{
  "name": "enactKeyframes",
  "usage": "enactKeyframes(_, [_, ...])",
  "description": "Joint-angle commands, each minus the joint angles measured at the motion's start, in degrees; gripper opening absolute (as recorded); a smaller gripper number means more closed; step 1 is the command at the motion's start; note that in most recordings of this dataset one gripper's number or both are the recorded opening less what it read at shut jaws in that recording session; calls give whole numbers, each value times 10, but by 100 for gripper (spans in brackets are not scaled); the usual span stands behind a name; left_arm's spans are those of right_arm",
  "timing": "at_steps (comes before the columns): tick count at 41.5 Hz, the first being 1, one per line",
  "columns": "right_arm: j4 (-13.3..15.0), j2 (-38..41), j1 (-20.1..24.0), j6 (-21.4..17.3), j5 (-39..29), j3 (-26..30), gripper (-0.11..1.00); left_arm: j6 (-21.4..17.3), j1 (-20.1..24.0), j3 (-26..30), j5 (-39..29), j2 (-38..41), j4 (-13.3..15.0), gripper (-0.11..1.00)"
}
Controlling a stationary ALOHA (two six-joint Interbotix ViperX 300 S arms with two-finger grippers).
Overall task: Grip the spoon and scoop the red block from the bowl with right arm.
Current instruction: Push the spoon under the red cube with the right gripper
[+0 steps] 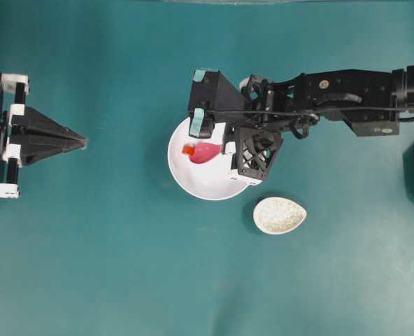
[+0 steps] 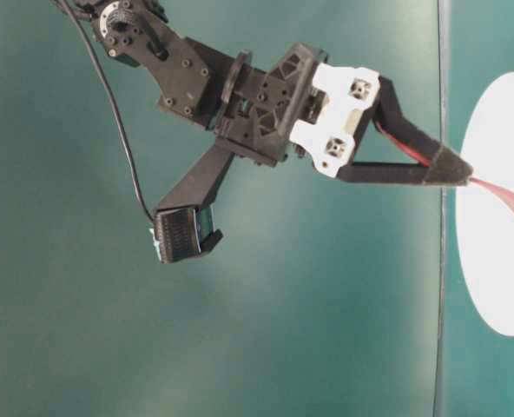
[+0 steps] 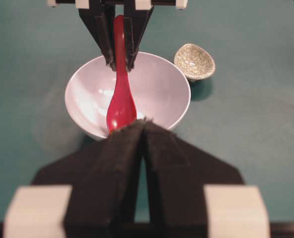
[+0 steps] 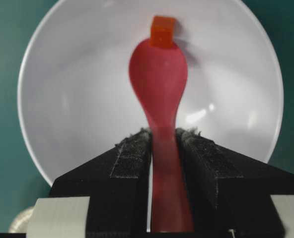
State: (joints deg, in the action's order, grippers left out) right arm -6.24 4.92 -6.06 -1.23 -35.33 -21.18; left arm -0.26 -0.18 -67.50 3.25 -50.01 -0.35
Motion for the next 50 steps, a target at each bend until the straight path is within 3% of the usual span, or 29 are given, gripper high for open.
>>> enactKeyframes(1, [-6, -8, 1, -1, 10, 17, 25, -1, 1, 11, 6, 2, -2, 0])
enactKeyframes(38, [-10, -40, 1, -2, 39, 4, 25, -1, 1, 11, 5, 2, -2, 0])
enactKeyframes(50, [-12, -68, 1, -2, 83, -26, 25, -1, 1, 11, 4, 2, -2, 0])
